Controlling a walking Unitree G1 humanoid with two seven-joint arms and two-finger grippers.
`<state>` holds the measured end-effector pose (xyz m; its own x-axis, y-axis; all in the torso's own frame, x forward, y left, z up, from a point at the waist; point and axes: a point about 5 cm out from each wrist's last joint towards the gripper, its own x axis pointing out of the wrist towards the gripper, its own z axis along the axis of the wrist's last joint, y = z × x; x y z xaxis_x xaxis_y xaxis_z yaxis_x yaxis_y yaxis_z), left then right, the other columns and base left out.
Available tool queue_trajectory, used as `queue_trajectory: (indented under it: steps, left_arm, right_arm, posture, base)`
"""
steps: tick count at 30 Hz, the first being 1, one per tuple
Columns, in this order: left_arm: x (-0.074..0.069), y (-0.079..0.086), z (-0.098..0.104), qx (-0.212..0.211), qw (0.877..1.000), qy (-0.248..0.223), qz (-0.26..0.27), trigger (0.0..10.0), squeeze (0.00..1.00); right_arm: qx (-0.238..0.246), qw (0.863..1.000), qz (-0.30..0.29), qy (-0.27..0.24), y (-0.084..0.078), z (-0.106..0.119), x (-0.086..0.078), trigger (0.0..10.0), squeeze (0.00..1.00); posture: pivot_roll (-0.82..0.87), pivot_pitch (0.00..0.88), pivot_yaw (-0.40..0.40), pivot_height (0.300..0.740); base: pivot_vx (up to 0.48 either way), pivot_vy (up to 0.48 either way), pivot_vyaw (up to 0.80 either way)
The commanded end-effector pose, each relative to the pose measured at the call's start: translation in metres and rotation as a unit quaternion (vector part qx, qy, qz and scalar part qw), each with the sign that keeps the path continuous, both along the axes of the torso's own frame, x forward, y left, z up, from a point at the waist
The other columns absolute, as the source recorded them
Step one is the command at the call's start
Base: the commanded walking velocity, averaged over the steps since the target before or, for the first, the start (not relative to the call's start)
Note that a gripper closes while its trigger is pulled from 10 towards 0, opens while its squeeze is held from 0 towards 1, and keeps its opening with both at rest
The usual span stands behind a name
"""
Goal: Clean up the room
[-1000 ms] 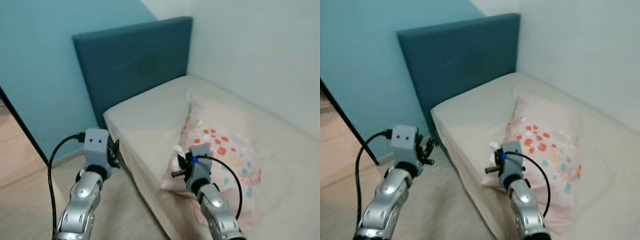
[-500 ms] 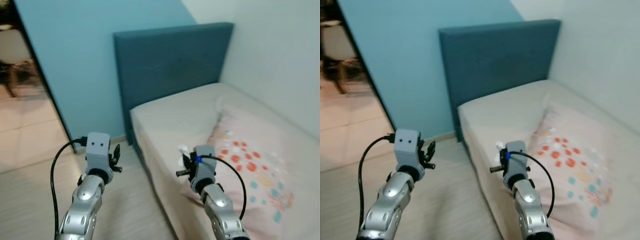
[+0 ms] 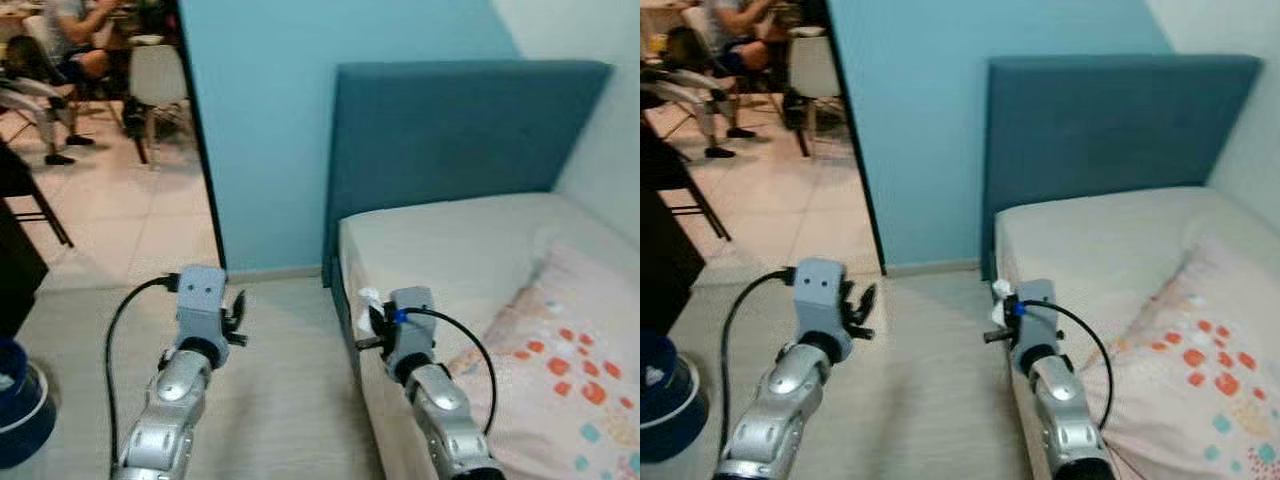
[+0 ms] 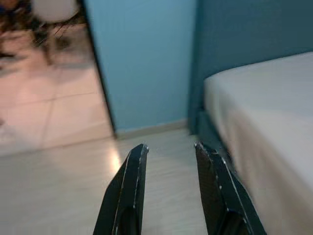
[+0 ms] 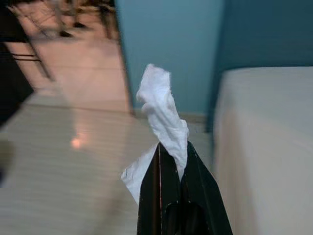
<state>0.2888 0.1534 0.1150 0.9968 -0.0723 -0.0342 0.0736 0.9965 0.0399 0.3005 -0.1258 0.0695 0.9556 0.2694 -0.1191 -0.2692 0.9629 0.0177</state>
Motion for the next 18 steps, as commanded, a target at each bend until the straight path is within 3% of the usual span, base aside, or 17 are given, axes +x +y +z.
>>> queue_trajectory:
  steps: [1, 18]
  left_arm:
    - [-0.0017, -0.0027, -0.005, 0.006, 1.0, 0.013, -0.005, 10.0, 0.0]
    - [-0.0026, -0.0042, -0.0065, 0.002, 1.0, 0.021, -0.009, 10.0, 0.0]
  right_arm:
    - [0.005, 1.0, 0.0, 0.009, -0.0011, -0.0049, -0.0022, 10.0, 0.0]
    - [0.013, 1.0, 0.016, 0.015, 0.003, -0.0067, -0.0008, 10.0, 0.0]
  posture:
    - [0.06, 0.0, -0.033, 0.74]
    - [0.07, 0.0, -0.039, 0.74]
  base:
    - [0.0, 0.0, 0.8]
    - [0.0, 0.0, 0.8]
